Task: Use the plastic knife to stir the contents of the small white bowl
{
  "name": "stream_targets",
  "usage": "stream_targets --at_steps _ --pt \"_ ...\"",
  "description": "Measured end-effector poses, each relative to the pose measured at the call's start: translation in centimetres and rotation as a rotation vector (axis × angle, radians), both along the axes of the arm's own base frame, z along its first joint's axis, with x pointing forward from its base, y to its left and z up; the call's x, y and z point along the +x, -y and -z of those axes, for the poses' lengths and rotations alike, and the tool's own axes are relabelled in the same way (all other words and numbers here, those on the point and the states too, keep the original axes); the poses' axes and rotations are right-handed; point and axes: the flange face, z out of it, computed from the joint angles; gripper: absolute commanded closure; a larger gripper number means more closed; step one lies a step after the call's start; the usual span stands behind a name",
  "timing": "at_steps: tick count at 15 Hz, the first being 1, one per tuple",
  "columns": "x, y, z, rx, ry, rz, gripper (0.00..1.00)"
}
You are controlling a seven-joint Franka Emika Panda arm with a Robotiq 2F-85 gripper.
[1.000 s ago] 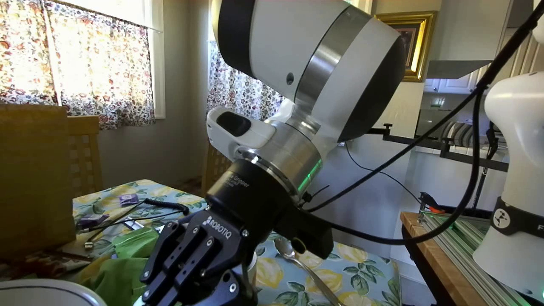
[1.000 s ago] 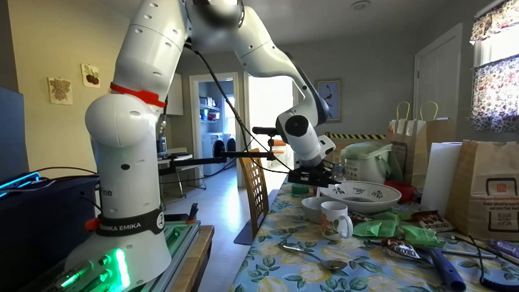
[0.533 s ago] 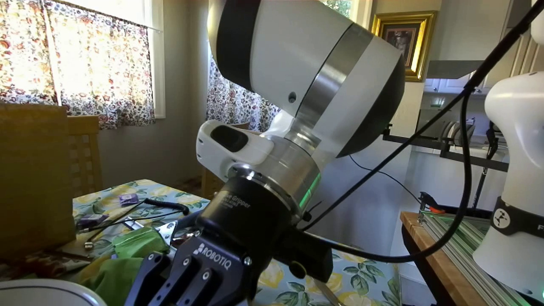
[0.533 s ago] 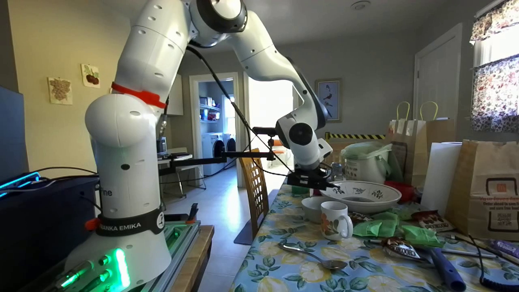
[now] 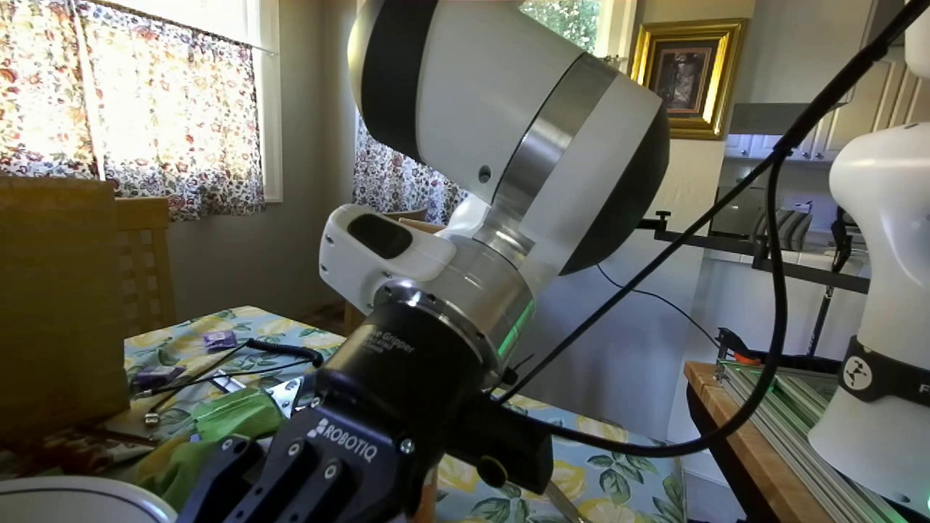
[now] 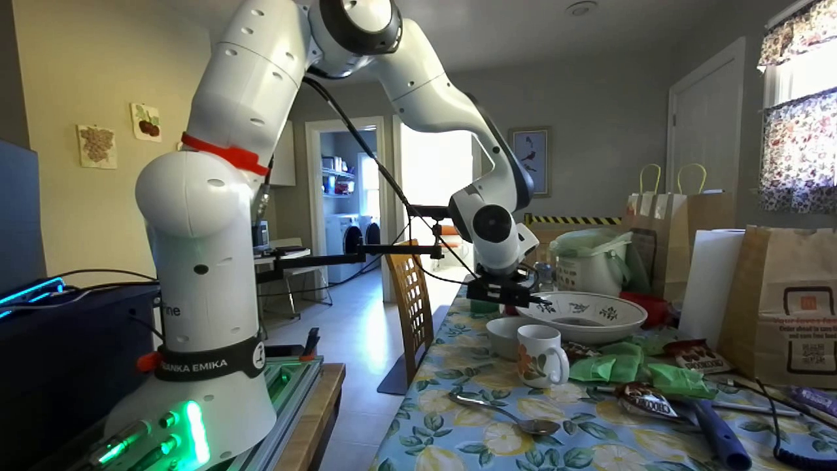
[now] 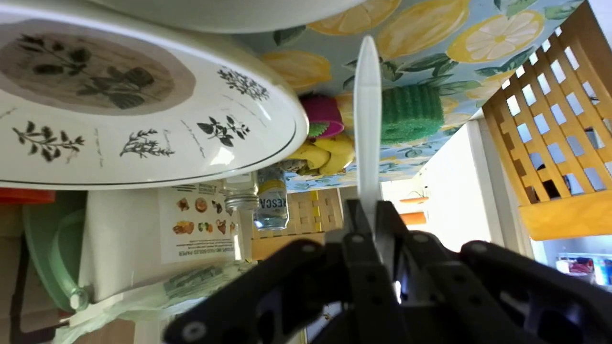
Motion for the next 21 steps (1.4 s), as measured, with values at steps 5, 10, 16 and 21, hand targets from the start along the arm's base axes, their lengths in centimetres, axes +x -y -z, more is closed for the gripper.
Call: stream_targets --at_steps 5,10,16,21 --pt "1.1 1.7 -0.9 -0.027 0.013 0.043 0.97" --pt "2.0 4.7 -2.8 -0.243 -0.054 0.148 0.97" --pt "2.9 7.9 -4.8 -0.326 -0.133 0.223 0.97" --pt "3.8 14.7 -3.6 -0.405 -0.275 0.365 0.97"
